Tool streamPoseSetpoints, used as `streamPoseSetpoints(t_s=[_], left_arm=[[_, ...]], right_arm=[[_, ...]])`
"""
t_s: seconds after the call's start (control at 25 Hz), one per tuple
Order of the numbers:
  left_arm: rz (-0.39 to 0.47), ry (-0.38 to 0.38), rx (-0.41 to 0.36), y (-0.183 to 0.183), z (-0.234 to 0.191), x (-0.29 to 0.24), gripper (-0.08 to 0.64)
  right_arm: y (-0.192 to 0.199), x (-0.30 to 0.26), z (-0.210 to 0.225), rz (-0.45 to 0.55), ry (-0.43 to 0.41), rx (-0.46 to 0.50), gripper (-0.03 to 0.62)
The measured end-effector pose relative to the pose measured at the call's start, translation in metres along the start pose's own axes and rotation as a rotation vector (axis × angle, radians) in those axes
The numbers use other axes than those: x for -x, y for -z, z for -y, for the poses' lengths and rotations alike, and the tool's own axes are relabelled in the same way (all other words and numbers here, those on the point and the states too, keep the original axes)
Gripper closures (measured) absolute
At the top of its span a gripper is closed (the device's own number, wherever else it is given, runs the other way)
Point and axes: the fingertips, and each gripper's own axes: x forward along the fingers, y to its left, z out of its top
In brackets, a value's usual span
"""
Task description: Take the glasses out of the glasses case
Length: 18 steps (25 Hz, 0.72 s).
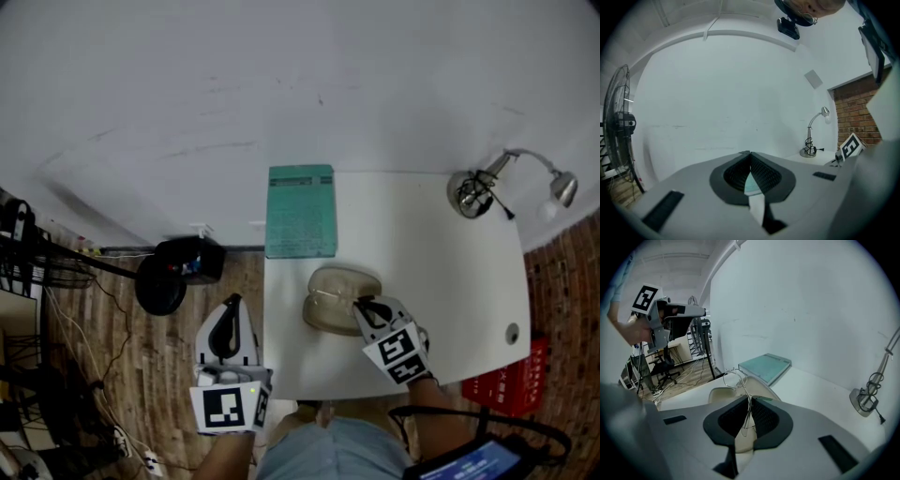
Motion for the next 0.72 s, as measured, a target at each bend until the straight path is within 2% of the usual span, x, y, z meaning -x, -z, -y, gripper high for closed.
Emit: streamPoseSetpoints(t_s=[0.72], left_arm=[[0.08, 0.03, -0.028, -0.03, -0.002, 0.012, 0.554]], right_arm=[[-0.068, 0.049, 0.014, 0.174, 0.128, 0.0, 0.551]])
